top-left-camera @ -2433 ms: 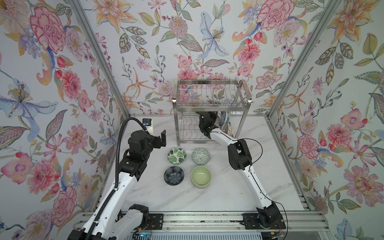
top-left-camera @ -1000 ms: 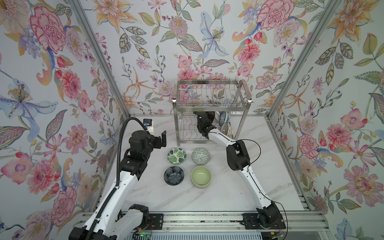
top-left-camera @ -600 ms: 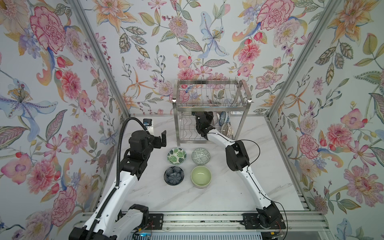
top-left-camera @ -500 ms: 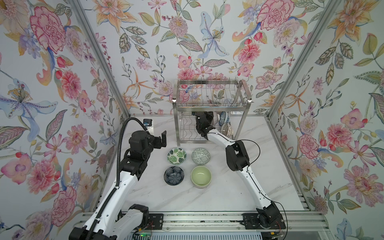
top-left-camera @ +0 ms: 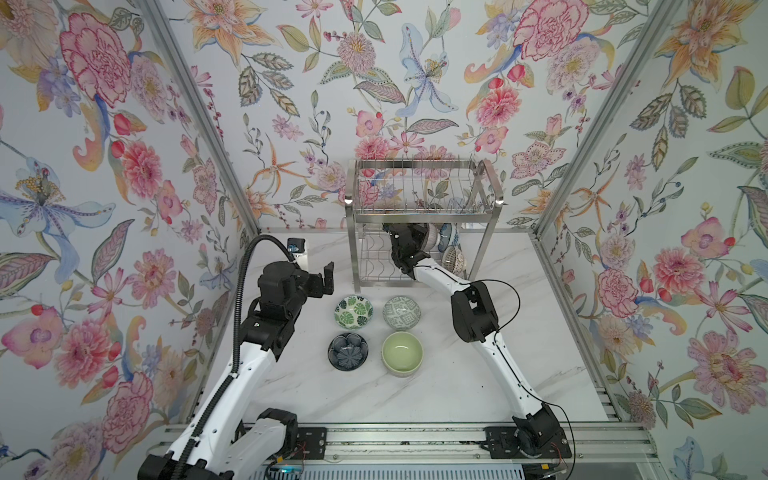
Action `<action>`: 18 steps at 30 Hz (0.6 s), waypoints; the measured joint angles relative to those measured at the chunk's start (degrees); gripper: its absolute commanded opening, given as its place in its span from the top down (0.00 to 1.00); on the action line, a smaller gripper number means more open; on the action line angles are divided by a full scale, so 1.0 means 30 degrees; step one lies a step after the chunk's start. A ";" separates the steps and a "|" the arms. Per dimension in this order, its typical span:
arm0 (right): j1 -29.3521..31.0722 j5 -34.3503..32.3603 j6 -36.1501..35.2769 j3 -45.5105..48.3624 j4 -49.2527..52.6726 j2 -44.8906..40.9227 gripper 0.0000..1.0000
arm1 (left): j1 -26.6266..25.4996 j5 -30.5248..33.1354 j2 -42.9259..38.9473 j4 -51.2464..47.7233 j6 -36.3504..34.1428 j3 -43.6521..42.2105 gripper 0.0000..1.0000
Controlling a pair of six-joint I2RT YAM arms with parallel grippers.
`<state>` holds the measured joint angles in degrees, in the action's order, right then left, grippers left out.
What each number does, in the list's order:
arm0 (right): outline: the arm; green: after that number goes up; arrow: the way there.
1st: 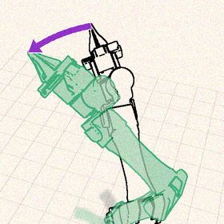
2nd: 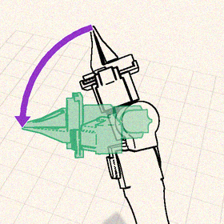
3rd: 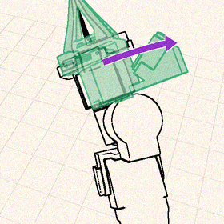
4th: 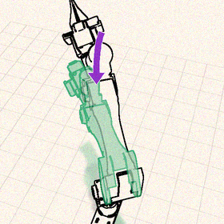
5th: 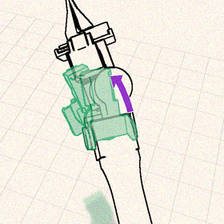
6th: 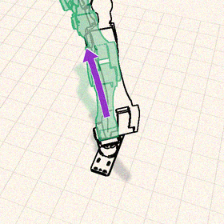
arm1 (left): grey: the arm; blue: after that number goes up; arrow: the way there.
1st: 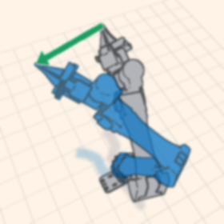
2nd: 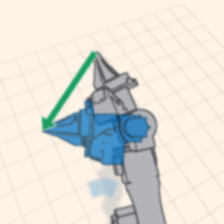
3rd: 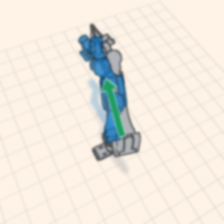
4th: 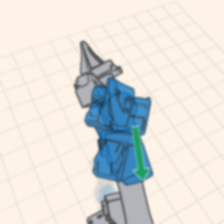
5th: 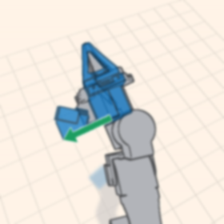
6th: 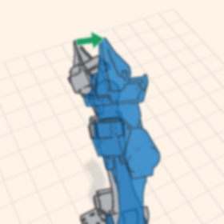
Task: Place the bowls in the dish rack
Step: 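Open the right gripper to release the purple-striped bowl in the rack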
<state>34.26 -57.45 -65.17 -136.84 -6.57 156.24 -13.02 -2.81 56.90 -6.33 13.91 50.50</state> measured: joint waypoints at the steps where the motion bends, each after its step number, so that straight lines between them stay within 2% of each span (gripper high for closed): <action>1: 0.0029 0.0015 0.0073 0.0000 0.0058 -0.0007 0.29 | 0.0000 0.0000 0.0000 -0.0007 0.0000 0.0000 0.01; 5: 0.0226 0.0022 0.0248 0.0007 0.0211 -0.0248 0.15 | 0.0000 0.0000 0.0000 -0.0007 0.0000 -0.0007 0.01; 8: 0.0430 0.0204 0.0277 0.0590 0.0284 -0.1027 0.08 | 0.0000 0.0007 -0.0051 -0.0015 0.0000 -0.0095 0.01; 13: 0.0707 0.0721 0.0816 0.2885 0.0270 -0.3512 0.03 | 0.0000 0.0007 -0.0080 -0.0022 -0.0007 -0.0131 0.01; 18: 0.1100 0.1443 0.1821 0.6739 0.0248 -0.6411 0.00 | 0.0000 0.0015 -0.0080 -0.0036 -0.0007 -0.0131 0.01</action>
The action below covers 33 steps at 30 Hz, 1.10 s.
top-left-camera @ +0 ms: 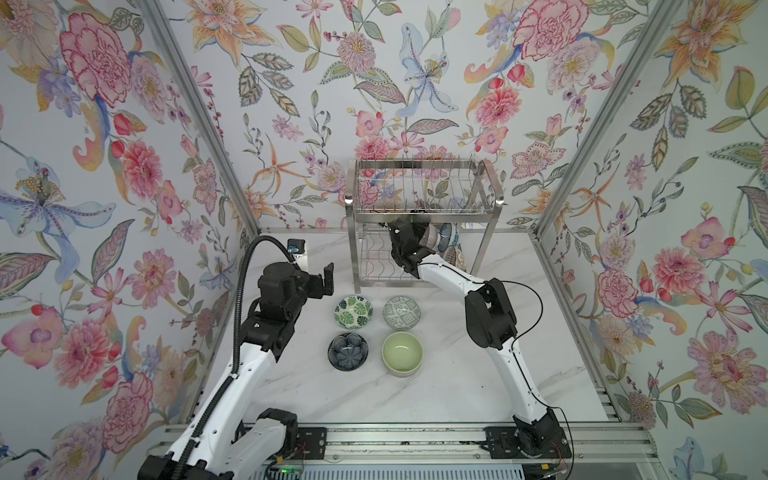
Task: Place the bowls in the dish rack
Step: 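Open the right gripper to release the purple-striped bowl in the rack, then withdraw the right gripper from the rack while the left gripper reaches the pale green bowl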
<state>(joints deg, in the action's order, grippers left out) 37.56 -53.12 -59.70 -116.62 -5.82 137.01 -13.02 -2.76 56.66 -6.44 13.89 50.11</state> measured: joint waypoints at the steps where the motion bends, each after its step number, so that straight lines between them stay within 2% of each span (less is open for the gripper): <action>1: 0.0095 0.0153 0.0168 0.0896 -0.0073 -0.0459 0.00 | 0.0000 0.0000 0.0000 0.0000 0.0000 0.0000 0.01; 7: 0.0809 0.1268 0.1501 0.5821 -0.0736 -0.3519 0.01 | 0.0000 -0.0015 0.0000 -0.0182 0.0015 0.0000 0.01; 21: 0.2426 0.3534 0.2812 1.3952 -0.3446 -0.9493 0.01 | -0.0321 0.0131 -0.0175 -0.1676 0.0160 0.0007 0.01; 26: 0.2907 0.4648 0.4466 1.6466 -0.2783 -1.2575 0.01 | -0.1843 0.0765 -0.0138 -0.2535 0.0153 0.0066 0.01; 33: 0.2841 0.6091 0.7781 1.8185 -0.0933 -1.7682 0.01 | -0.4743 0.1632 0.0765 -0.3293 0.0219 0.0525 0.01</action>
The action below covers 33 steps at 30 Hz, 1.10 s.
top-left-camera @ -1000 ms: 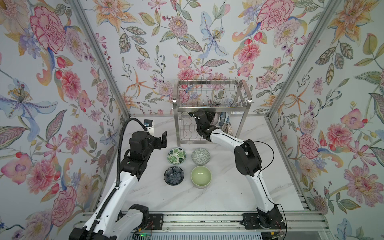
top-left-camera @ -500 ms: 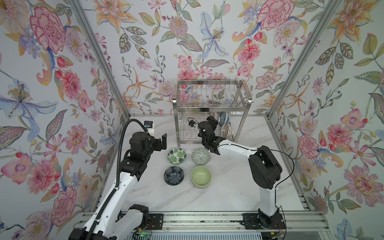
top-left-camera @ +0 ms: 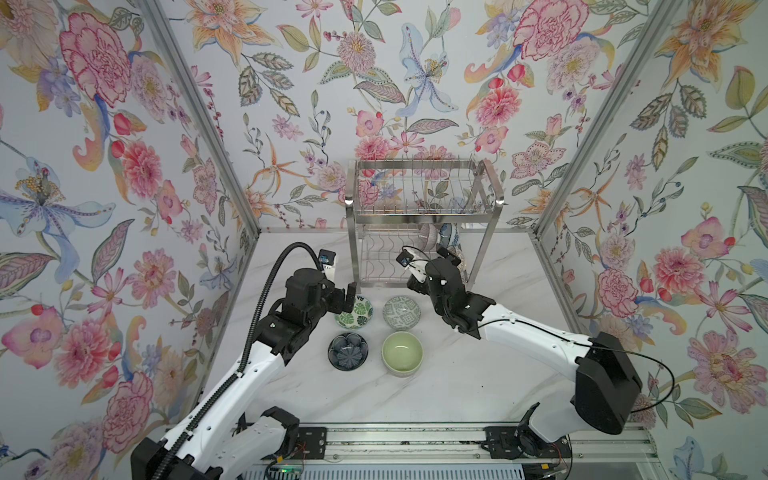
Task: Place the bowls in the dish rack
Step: 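Withdraw the right gripper from the rack while the left gripper reaches the pale green bowl, then lower the left gripper onto the pale green bowl rim and close it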
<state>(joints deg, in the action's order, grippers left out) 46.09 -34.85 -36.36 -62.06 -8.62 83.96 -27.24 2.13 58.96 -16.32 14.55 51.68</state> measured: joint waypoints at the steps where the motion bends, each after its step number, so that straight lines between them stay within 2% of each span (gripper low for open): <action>1: -0.0036 0.0342 0.0583 0.0233 0.0328 -0.0685 0.01 | -0.0189 0.0007 0.0197 -0.0124 0.0080 0.0000 0.01; 5: -0.0357 0.2186 0.3126 0.1260 0.1464 -0.3045 0.01 | -0.0831 0.0066 0.0874 -0.0007 0.0648 -0.0044 0.01; 10: -0.0692 0.4211 0.6135 0.2455 0.2514 -0.5202 0.01 | -0.2900 0.0007 0.2645 0.1166 0.1348 -0.0058 0.01; 15: -0.0721 0.4488 0.7351 0.2557 0.3956 -0.6295 0.01 | -0.4138 -0.0372 0.4306 0.0393 0.1450 -0.0051 0.01; 22: -0.2215 0.4860 0.8539 0.2586 0.5559 -0.7985 0.01 | -0.5340 -0.0801 0.3934 -0.2135 0.1508 -0.0175 0.02; 26: -0.3169 0.5202 0.9610 0.2579 0.6113 -0.8240 0.01 | -0.6098 -0.1173 0.3694 -0.2463 0.1923 -0.0838 0.05; 33: -0.3789 0.5523 1.0732 0.2579 0.6834 -0.8167 0.01 | -0.6878 -0.1778 0.4138 -0.2681 0.2616 -0.1137 0.23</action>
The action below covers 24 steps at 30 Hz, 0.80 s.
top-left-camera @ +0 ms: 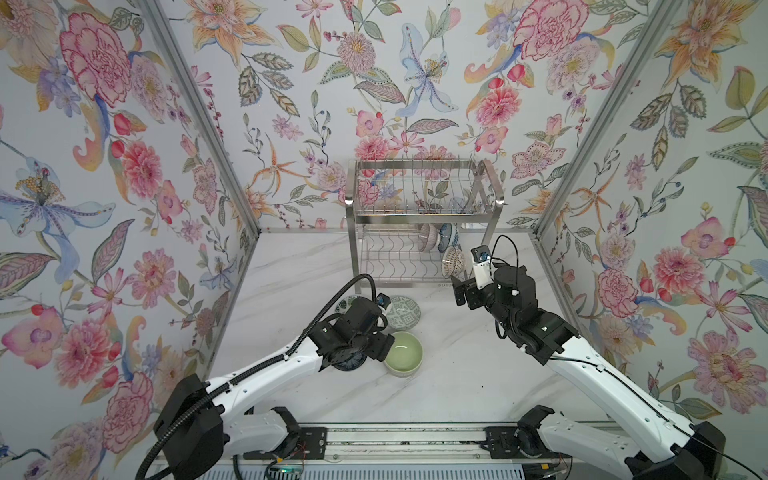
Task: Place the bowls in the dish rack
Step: 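Lower the left gripper onto the pale green bowl rim and close it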
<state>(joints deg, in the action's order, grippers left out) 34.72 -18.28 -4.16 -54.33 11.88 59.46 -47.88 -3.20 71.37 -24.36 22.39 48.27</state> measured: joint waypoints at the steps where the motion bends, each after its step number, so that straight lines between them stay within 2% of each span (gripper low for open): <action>1: 0.0000 0.0044 0.0073 0.0000 0.0029 0.0000 0.01 | -0.0036 -0.0044 0.0197 0.0007 0.0102 0.0000 0.26; 7: -0.0168 0.0262 0.0342 0.0000 0.0197 -0.0029 0.01 | -0.0058 -0.0328 0.1428 -0.0015 0.0408 0.0007 0.43; 11: -0.0321 0.0350 0.0459 0.0000 0.0219 -0.0131 0.01 | -0.0109 -0.0364 0.1843 -0.0029 0.0517 0.0044 0.51; 24: -0.0750 0.0663 0.0576 0.0124 0.0233 -0.0168 0.01 | -0.0313 -0.0597 0.3147 0.0073 0.0925 0.0495 0.70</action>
<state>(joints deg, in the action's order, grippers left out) 32.47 -16.29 -2.44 -53.95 12.58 58.96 -48.82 -4.99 80.82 -24.14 25.17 49.76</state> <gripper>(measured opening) 0.992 0.319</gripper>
